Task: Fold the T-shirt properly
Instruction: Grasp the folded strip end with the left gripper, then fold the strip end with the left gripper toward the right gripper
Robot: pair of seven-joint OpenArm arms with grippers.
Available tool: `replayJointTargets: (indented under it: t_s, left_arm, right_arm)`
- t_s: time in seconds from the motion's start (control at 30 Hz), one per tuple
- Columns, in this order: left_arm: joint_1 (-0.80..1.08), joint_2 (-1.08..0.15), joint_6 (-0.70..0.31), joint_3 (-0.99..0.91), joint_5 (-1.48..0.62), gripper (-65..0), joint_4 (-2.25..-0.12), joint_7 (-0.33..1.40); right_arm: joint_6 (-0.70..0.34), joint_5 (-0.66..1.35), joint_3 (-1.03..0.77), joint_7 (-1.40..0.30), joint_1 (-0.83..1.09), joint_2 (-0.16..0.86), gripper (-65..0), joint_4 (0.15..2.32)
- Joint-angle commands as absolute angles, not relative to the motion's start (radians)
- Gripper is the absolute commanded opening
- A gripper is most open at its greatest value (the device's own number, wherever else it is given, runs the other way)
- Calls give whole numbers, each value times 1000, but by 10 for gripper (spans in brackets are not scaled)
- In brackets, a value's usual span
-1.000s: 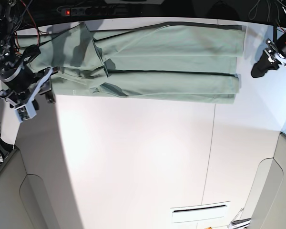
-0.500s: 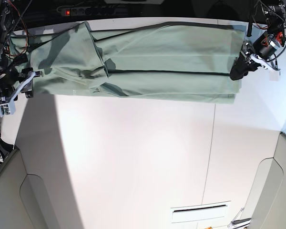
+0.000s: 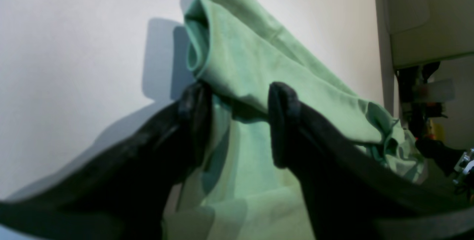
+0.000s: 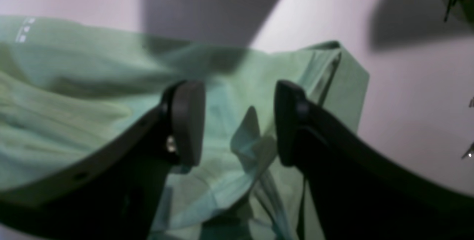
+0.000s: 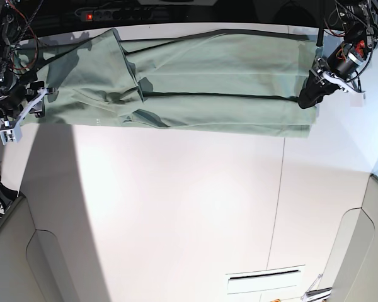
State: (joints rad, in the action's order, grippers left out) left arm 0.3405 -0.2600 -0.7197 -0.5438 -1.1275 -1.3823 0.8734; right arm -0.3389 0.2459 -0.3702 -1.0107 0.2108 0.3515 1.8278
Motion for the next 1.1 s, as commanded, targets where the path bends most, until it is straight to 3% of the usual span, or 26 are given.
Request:
replayJointTargets:
  t_s: [0.0,0.13,0.27,0.47,0.6,0.77,1.07]
  left_arm:
    - [355,-241,-698,-533,-1114,-403,-1374,924]
    - [355,-229,-698,-533,-1059,-505,-1374,880]
    - [355,-220,-698,-533,-1031,-650,-1374,832]
    - [355,-222,-698,-545,-1091,-650,-1375,815]
    - [355,-221,-698,-599,-1215,-650,-1416,928]
    - [364,-215,-698,-655,-1388,-650,-1536,1079]
    - [454,-150,-698,-612,-1455,-650,-1800,1100]
  right_arm:
    - [-336,250,-379,-991,203,365,-353,1843]
    - [-336,250,-379,-991,203,365,-353,1843]
    - [-336,250,-379,-991,203,365,-353,1843]
    - [-336,246,-379,-991,203,366,-353,1843]
    - [-309,177,-379,-991,203,366,-353,1843]
    - [-291,131,-402,-991,203,366,-353,1843]
    - [-291,131,-468,-991,203,369,-353,1843]
